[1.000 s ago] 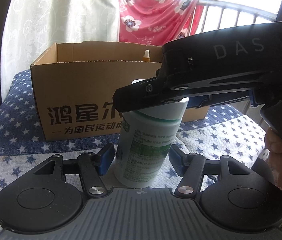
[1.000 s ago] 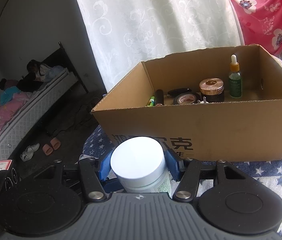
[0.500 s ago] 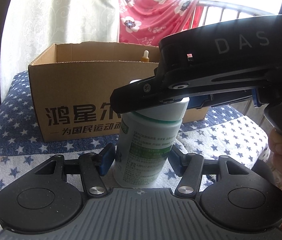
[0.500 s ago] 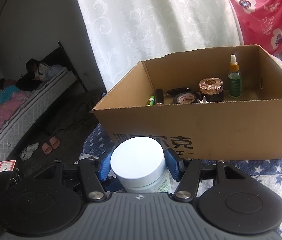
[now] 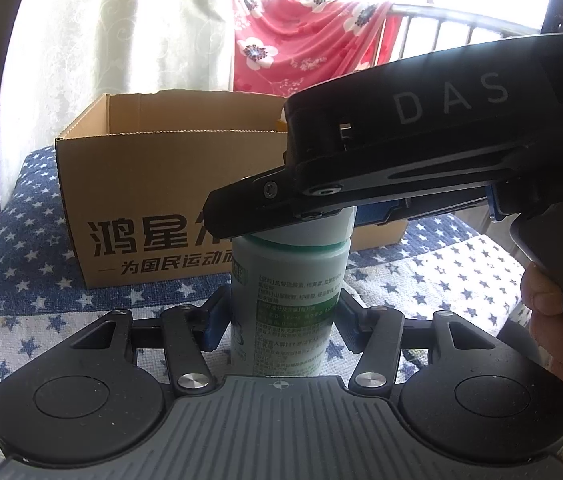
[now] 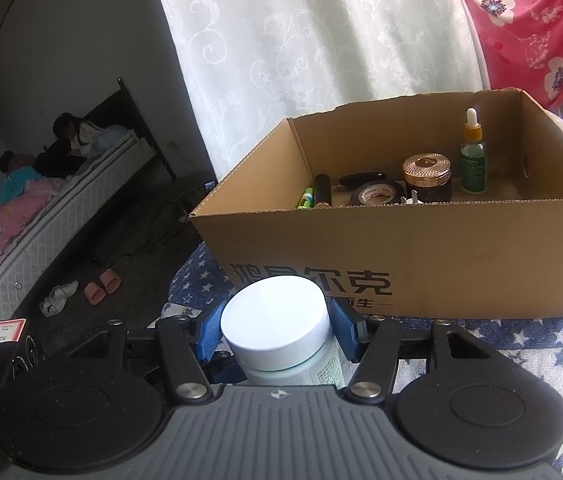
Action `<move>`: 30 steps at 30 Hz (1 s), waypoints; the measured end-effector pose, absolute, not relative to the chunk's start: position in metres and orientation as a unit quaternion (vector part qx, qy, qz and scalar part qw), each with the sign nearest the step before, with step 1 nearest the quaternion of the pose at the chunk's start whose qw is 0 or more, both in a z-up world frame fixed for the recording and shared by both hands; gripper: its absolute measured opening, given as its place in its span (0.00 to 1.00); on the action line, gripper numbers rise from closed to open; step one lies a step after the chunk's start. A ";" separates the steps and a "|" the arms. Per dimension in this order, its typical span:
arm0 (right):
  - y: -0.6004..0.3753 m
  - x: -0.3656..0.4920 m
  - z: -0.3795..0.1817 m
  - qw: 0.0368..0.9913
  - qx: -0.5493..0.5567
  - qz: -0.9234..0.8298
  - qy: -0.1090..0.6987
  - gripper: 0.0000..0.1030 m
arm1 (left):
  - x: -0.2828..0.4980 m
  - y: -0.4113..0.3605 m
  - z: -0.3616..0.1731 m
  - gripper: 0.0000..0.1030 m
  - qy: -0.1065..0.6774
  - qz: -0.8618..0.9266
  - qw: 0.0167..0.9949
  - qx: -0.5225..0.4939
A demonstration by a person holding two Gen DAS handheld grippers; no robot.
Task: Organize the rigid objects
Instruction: 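Lift the supplement bottle with the right gripper and carry it over the box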
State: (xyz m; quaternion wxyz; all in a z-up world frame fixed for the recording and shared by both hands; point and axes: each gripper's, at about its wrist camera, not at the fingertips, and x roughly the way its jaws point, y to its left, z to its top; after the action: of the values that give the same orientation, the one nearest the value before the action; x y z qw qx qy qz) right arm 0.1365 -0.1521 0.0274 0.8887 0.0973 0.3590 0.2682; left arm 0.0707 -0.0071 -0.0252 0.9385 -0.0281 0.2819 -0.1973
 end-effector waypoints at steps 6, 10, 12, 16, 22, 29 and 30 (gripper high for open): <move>-0.151 0.137 0.028 0.888 0.096 0.269 0.360 0.58 | 0.074 -0.008 -0.027 0.54 0.287 -0.198 0.936 -0.034; -0.151 0.138 0.028 0.888 0.096 0.269 0.362 0.58 | 0.076 -0.008 -0.028 0.54 0.294 -0.199 0.934 -0.037; -0.151 0.138 0.028 0.887 0.097 0.269 0.362 0.58 | 0.077 -0.009 -0.029 0.54 0.296 -0.199 0.934 -0.037; -0.152 0.138 0.027 0.887 0.097 0.269 0.362 0.58 | 0.078 -0.009 -0.030 0.54 0.300 -0.200 0.932 -0.037; -0.152 0.139 0.027 0.887 0.097 0.269 0.363 0.58 | 0.079 -0.007 -0.032 0.54 0.302 -0.201 0.931 -0.039; -0.151 0.139 0.027 0.887 0.097 0.270 0.362 0.59 | 0.075 -0.007 -0.033 0.54 0.299 -0.200 0.932 -0.041; -0.151 0.138 0.027 0.887 0.097 0.270 0.361 0.59 | 0.073 -0.003 -0.032 0.54 0.298 -0.200 0.932 -0.041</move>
State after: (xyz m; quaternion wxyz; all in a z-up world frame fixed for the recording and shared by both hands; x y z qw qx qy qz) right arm 0.1384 -0.1509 0.0271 0.8875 0.0967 0.3608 0.2699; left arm 0.0732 -0.0033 -0.0319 0.9324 -0.0415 0.2983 -0.2001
